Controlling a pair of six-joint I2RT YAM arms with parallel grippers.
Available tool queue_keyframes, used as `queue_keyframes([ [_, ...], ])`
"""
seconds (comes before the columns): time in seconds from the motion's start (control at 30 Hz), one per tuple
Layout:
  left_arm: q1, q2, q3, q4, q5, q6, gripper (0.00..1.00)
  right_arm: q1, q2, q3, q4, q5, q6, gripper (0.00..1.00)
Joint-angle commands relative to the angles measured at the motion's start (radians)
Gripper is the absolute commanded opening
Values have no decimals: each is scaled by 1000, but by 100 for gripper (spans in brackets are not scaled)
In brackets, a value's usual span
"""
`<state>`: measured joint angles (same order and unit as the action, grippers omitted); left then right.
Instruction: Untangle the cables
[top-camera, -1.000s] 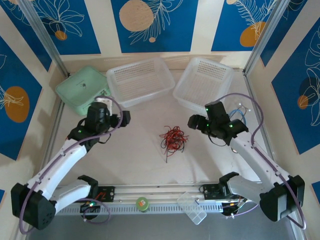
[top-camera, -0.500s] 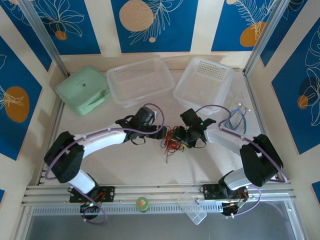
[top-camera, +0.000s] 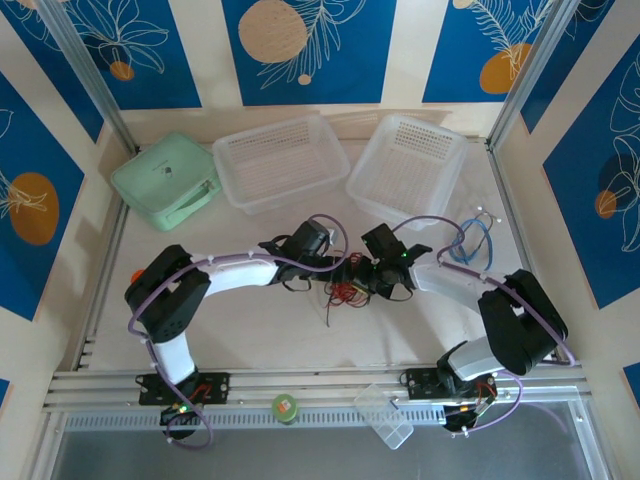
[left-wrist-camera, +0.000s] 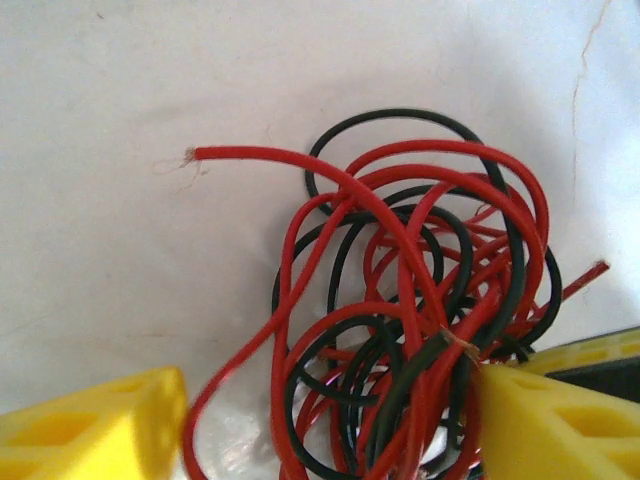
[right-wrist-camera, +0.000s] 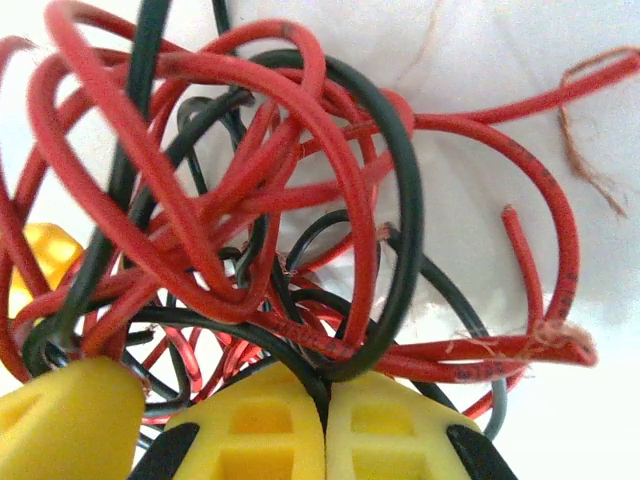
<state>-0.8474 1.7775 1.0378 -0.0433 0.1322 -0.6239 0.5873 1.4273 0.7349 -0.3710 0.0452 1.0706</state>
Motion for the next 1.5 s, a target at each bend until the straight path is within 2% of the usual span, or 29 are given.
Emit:
queue_keyframes([
  [0.0,-5,33,23,17,12,3,59,-13,-28,-27,-61,-3,-24,0],
  [0.17,-6,47,19,9,1,4,23,-33,-52,-23,-82,-15,-48,0],
  [0.27,-6,24,25,-45,-52,11,11,-45,-53,-20,-91,-24,-57,0],
  [0.37,-5,-29,24,-121,-143,28,5,-56,-51,-17,-110,-28,-64,0],
  [0.57,-2,-156,30,-317,-342,52,4,-55,-27,2,-182,10,-91,0],
  [0.67,-2,-193,16,-377,-390,42,4,-40,11,35,-231,33,-116,0],
  [0.83,-2,-222,-45,-464,-444,-38,1,29,111,149,-334,81,-195,7],
  [1.07,13,-315,-165,-546,-551,-164,1,144,233,331,-528,241,-253,11],
  [1.17,26,-365,-187,-607,-614,-186,3,166,236,378,-581,286,-262,22],
  [1.33,37,-431,-229,-595,-595,-177,5,174,203,400,-591,275,-265,38],
  [1.47,36,-466,-293,-471,-496,-148,13,157,133,373,-495,138,-263,46],
])
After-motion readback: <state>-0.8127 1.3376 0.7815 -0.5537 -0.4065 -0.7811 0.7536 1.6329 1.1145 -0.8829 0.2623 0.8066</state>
